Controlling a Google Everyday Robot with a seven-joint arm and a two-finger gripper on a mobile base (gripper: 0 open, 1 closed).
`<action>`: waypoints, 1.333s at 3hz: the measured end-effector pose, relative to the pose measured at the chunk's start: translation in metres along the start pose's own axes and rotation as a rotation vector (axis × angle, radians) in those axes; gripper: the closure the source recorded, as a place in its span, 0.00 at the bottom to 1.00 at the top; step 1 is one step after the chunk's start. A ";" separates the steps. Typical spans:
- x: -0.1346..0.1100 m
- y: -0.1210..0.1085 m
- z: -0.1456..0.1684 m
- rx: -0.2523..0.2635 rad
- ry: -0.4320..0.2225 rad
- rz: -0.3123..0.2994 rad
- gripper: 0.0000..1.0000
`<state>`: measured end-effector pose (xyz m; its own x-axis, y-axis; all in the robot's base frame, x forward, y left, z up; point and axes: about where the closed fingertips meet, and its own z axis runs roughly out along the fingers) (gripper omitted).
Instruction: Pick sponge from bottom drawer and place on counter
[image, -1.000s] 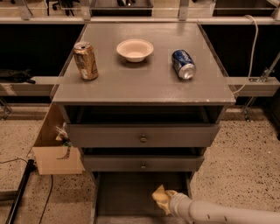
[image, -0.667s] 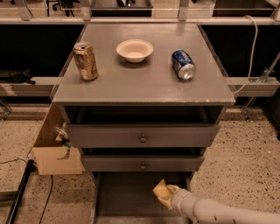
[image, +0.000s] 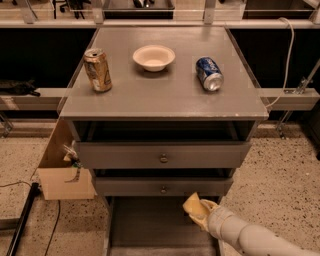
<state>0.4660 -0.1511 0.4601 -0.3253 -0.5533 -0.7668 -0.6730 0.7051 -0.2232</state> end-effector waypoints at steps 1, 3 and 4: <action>0.000 0.000 0.000 -0.001 0.000 0.000 1.00; -0.037 -0.005 -0.046 0.065 -0.078 -0.077 1.00; -0.081 -0.003 -0.092 0.112 -0.146 -0.168 1.00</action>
Offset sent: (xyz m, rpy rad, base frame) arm -0.0051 -0.0097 0.0380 0.0035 -0.0834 -0.0225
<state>0.4333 -0.1489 0.5780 -0.1101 -0.6027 -0.7903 -0.6292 0.6578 -0.4140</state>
